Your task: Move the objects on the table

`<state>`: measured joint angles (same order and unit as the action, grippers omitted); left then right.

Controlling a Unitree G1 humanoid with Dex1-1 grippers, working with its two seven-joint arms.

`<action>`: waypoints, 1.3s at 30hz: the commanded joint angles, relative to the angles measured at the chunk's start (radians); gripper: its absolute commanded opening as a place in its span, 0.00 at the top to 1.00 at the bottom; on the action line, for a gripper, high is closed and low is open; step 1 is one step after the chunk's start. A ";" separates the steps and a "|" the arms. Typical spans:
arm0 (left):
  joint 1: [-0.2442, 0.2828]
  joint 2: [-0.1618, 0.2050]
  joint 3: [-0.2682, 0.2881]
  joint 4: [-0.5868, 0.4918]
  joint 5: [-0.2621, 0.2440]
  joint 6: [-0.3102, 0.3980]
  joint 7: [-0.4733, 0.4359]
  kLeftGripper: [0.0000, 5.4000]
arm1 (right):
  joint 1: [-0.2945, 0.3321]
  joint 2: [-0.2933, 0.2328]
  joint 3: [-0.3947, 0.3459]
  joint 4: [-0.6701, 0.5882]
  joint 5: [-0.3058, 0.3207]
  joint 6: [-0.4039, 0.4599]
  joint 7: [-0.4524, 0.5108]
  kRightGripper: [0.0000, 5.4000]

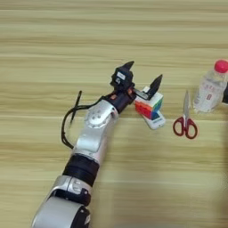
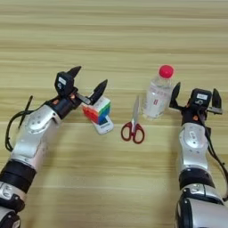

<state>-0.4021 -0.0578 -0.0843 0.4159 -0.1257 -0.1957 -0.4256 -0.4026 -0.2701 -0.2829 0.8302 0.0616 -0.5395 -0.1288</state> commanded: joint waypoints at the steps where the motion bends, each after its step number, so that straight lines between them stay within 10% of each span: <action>1: -0.024 0.045 0.064 0.007 -0.022 -0.007 0.028 0.00 | -0.008 0.003 -0.001 -0.008 -0.002 -0.005 -0.013 0.00; 14: -0.149 0.170 0.269 0.357 -0.019 -0.196 0.225 0.00 | 0.078 -0.015 0.003 -0.109 -0.003 0.021 0.010 0.00; 39: -0.206 0.156 0.260 0.533 -0.009 -0.302 0.272 0.00 | 0.367 -0.052 0.036 -0.415 0.007 0.214 0.211 0.00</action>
<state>-0.5885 0.1053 0.1814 0.9317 -0.1512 -0.4902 -0.1602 -0.0564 -0.3112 -0.2554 0.4462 0.0609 -0.3377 0.0544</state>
